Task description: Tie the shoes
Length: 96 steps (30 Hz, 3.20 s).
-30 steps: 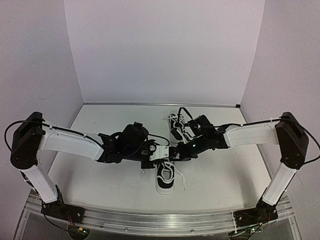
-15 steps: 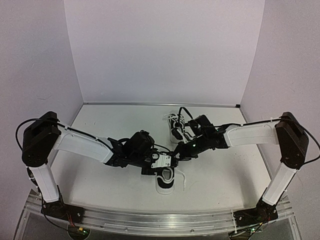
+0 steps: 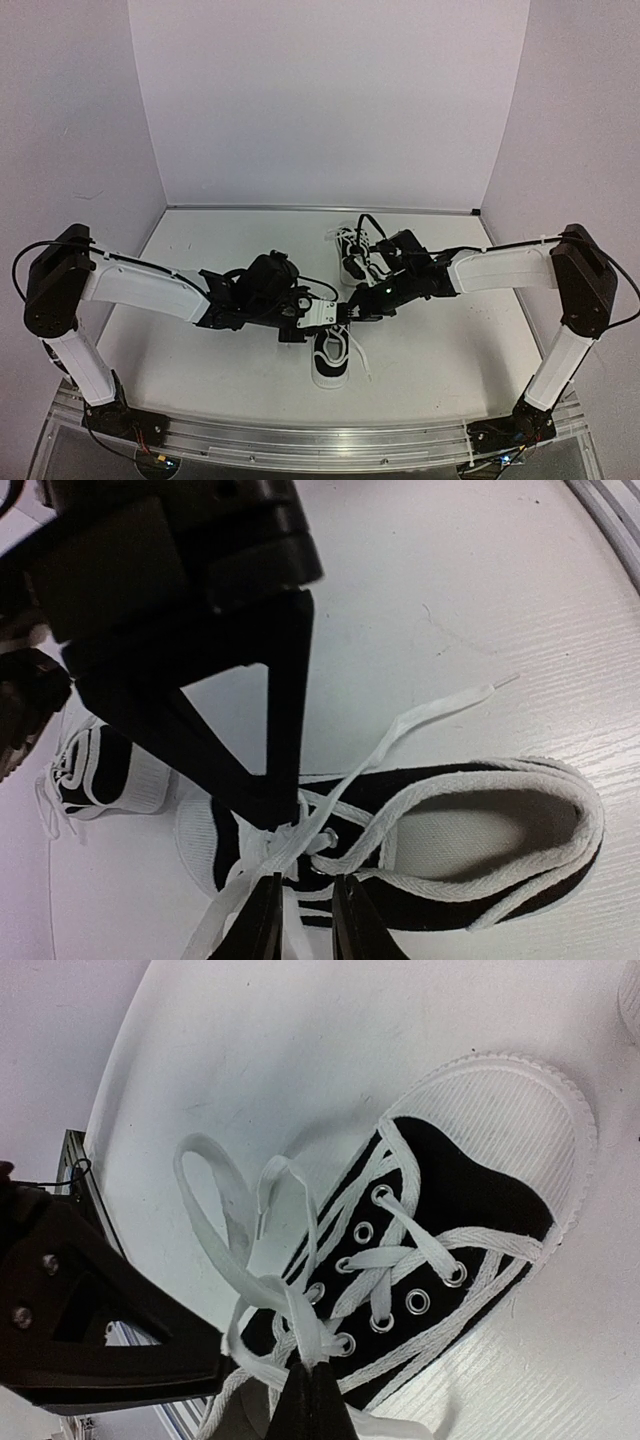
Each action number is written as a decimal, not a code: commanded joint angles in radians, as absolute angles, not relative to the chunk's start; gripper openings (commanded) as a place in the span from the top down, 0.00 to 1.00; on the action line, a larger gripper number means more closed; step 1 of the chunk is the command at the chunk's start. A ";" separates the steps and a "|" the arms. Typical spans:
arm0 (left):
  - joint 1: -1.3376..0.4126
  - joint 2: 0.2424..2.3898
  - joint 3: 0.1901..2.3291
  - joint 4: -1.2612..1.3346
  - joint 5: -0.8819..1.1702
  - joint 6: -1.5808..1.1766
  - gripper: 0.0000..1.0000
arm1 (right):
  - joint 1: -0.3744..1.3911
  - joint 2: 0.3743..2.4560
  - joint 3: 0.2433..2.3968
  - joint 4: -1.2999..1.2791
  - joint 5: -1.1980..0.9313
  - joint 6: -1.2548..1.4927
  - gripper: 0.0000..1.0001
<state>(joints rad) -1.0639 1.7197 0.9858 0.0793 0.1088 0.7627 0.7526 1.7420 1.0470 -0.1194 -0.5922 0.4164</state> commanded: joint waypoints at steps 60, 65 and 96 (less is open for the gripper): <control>-1.013 1.740 1.006 0.191 0.169 0.895 0.76 | 0.750 1.736 1.087 -0.095 -0.603 0.420 1.00; -1.012 1.760 1.017 0.206 0.164 0.903 0.76 | 0.749 1.738 1.089 -0.094 -0.606 0.420 1.00; -1.034 1.826 1.007 0.292 0.092 0.774 1.00 | 0.749 1.728 1.083 -0.083 -0.615 0.430 1.00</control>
<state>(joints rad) -1.0340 1.8011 0.9890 0.2491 0.0995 0.8151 0.7513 1.7420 1.0538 -0.1150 -0.6003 0.4239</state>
